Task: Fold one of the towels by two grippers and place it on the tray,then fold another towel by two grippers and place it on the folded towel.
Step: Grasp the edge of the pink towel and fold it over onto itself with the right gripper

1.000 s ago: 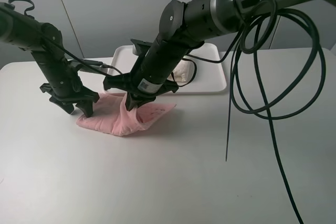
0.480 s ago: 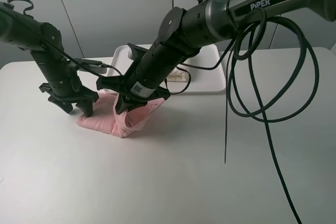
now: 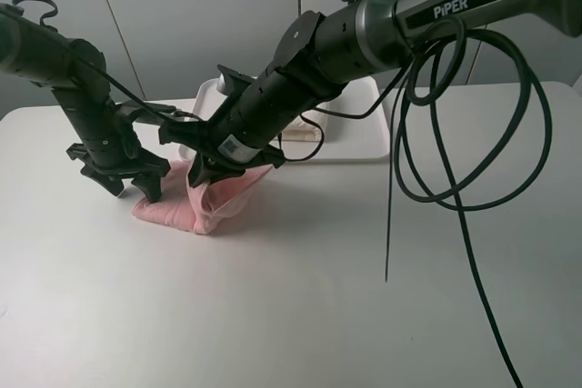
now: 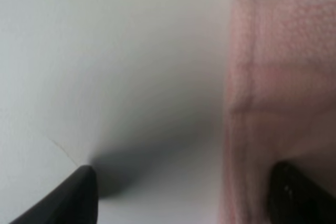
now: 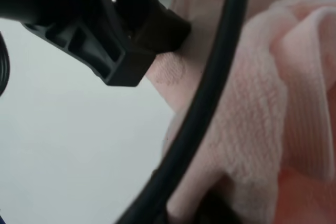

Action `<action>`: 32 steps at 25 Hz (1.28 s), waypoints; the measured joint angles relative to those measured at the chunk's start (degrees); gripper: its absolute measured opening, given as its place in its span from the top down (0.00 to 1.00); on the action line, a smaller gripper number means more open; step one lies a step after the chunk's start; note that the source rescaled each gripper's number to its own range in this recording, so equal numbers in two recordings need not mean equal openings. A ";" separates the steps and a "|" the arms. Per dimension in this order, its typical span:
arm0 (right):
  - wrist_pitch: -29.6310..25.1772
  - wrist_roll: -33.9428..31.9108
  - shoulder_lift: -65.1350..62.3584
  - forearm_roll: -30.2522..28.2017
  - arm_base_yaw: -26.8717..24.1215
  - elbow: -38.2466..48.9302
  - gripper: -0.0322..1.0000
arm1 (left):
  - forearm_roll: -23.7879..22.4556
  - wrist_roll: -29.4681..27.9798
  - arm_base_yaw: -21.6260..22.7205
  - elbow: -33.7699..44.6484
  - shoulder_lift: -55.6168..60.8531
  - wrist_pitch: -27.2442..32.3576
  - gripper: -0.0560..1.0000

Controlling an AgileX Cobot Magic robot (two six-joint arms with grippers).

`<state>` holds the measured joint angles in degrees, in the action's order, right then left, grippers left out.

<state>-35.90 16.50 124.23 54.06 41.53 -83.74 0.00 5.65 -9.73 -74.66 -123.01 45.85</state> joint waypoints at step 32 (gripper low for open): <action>2.02 24.63 7.76 36.11 0.00 -0.09 0.94 | 3.50 -1.16 2.64 -3.34 -1.83 4.33 0.12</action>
<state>-33.89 41.13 131.99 90.17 41.53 -83.84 3.50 4.48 -7.09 -78.00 -124.83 50.18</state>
